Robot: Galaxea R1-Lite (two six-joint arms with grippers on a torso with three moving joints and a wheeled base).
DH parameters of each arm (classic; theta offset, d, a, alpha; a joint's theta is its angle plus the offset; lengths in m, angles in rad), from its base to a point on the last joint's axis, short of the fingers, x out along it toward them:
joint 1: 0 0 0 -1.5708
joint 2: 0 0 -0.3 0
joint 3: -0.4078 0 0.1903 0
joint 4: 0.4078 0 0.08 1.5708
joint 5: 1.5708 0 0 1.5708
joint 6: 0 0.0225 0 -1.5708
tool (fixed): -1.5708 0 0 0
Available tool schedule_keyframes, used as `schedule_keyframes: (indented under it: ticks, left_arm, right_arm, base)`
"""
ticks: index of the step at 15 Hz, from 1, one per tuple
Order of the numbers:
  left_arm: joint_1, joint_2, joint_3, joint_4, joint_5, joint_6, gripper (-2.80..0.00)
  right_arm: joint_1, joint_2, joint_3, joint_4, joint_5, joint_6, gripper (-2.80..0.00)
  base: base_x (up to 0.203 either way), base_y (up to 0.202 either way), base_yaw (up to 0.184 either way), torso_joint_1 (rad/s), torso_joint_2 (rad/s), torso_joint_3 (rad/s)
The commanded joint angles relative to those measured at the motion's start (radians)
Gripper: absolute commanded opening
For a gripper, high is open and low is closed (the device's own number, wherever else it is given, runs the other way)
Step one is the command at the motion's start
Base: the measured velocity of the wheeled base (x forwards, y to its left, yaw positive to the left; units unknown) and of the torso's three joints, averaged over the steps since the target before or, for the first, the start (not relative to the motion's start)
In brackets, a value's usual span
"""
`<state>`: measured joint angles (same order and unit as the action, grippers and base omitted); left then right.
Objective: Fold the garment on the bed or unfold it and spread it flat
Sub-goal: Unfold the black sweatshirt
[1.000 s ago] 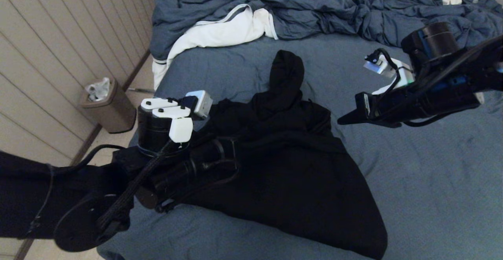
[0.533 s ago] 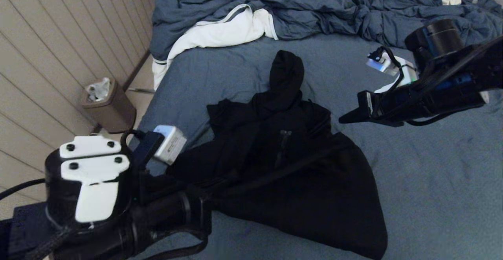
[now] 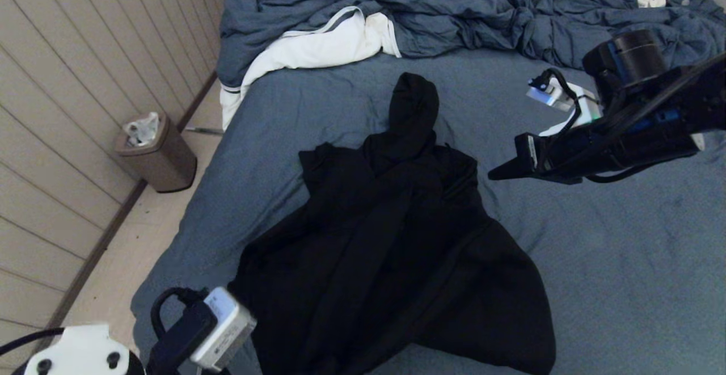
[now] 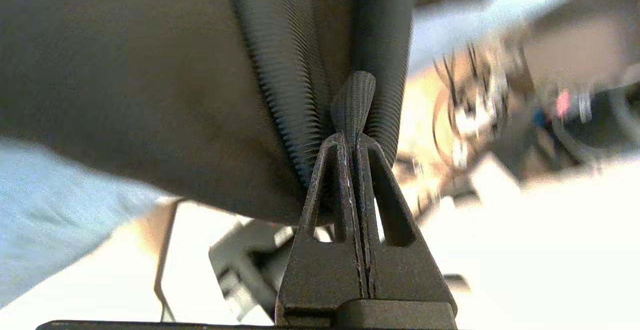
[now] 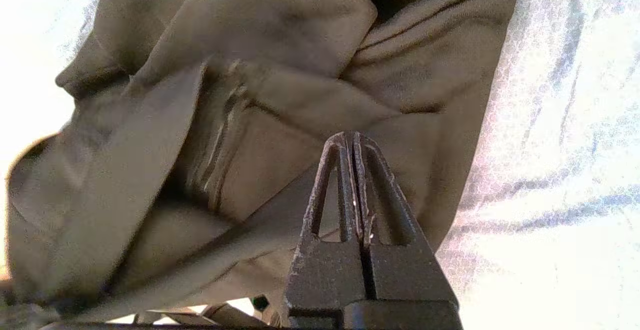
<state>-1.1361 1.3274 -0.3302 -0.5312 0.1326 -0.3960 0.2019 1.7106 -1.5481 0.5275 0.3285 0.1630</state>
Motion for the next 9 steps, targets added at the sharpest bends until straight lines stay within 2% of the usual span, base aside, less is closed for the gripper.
schedule_keyframes:
  ticks: [1, 3, 6, 9]
  left_arm:
    - [-0.058, 0.003, 0.045, -0.002, 0.001, -0.002, -2.8]
    - [-0.071, 0.03, 0.078, -0.001, -0.032, -0.001, -2.8]
    - [-0.071, 0.084, 0.13, -0.005, -0.133, -0.003, -2.8]
    - [-0.071, 0.138, 0.154, -0.024, -0.151, -0.003, -2.8]
  right_arm:
    - [0.001, 0.004, 0.0, 0.003, 0.001, 0.001, -2.8]
    - [0.002, 0.006, 0.0, 0.003, 0.001, 0.001, -2.8]
    - [0.002, 0.008, 0.002, 0.003, 0.001, 0.0, -2.8]
    - [0.04, 0.023, 0.018, 0.003, 0.001, 0.0, -2.8]
  base:
    - [0.0, 0.0, 0.0, 0.0, 0.0, 0.0]
    - [0.0, 0.0, 0.0, 0.0, 0.0, 0.0]
    - [0.0, 0.0, 0.0, 0.0, 0.0, 0.0]
    - [0.0, 0.0, 0.0, 0.0, 0.0, 0.0]
